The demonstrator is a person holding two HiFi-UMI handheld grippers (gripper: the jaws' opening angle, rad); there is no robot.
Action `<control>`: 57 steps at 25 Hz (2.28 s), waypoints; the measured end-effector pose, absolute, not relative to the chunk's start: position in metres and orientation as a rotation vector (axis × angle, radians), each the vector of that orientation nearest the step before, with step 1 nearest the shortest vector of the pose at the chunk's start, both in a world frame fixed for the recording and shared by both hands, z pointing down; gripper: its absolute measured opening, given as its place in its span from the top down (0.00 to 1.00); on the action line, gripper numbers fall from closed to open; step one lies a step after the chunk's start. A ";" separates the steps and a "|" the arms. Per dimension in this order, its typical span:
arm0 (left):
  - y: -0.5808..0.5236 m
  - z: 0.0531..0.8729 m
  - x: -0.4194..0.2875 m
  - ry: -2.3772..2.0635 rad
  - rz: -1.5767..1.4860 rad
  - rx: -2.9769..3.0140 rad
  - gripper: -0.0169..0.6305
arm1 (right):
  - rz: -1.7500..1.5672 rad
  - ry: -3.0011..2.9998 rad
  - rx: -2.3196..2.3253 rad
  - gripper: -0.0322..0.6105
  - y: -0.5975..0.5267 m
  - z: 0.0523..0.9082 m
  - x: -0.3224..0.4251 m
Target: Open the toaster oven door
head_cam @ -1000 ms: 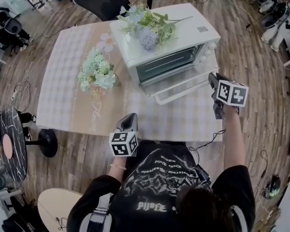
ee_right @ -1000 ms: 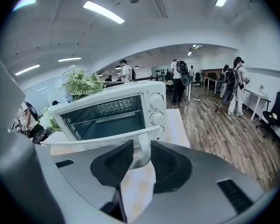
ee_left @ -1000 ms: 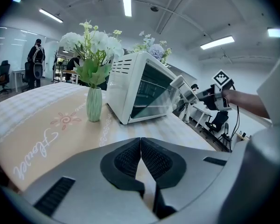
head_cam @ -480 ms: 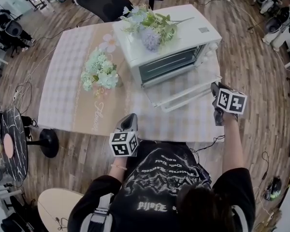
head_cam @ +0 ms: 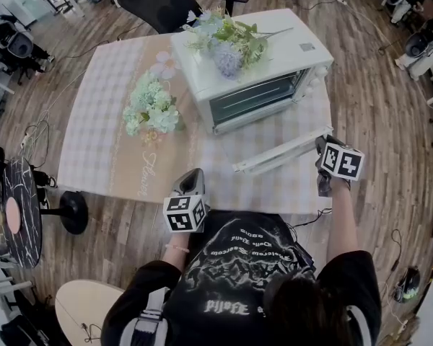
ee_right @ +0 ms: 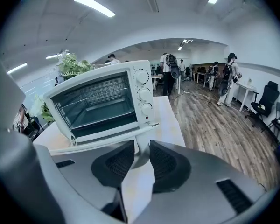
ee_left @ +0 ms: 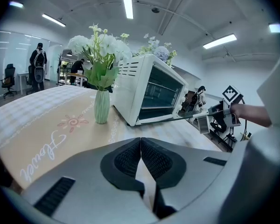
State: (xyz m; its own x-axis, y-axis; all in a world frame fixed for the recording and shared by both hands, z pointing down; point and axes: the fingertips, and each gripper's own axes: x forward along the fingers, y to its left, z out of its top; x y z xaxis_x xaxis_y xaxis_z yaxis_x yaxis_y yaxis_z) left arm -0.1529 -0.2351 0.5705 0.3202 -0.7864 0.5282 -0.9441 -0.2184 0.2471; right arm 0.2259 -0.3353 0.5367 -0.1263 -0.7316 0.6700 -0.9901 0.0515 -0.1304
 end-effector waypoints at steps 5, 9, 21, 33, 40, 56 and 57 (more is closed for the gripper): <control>-0.241 0.572 -0.152 -1.521 0.415 2.071 0.94 | 0.841 -1.884 1.729 0.79 -0.330 0.551 0.229; -0.246 0.572 -0.149 -1.515 0.429 2.082 0.94 | 0.831 -1.892 1.726 0.79 -0.329 0.555 0.230; -0.251 0.573 -0.154 -1.546 0.438 2.052 0.94 | 0.777 -1.969 1.841 0.79 -0.317 0.582 0.235; -0.251 0.578 -0.146 -1.522 0.487 2.056 0.94 | 0.732 -2.018 1.964 0.79 -0.310 0.601 0.239; -0.249 0.582 -0.145 -1.515 0.496 2.045 0.94 | 0.726 -1.999 2.028 0.79 -0.310 0.600 0.240; -0.250 0.583 -0.144 -1.510 0.490 2.044 0.94 | 0.771 -1.879 2.152 0.78 -0.299 0.610 0.241; -0.251 0.583 -0.144 -1.510 0.489 2.046 0.94 | 0.773 -1.876 2.161 0.78 -0.298 0.610 0.241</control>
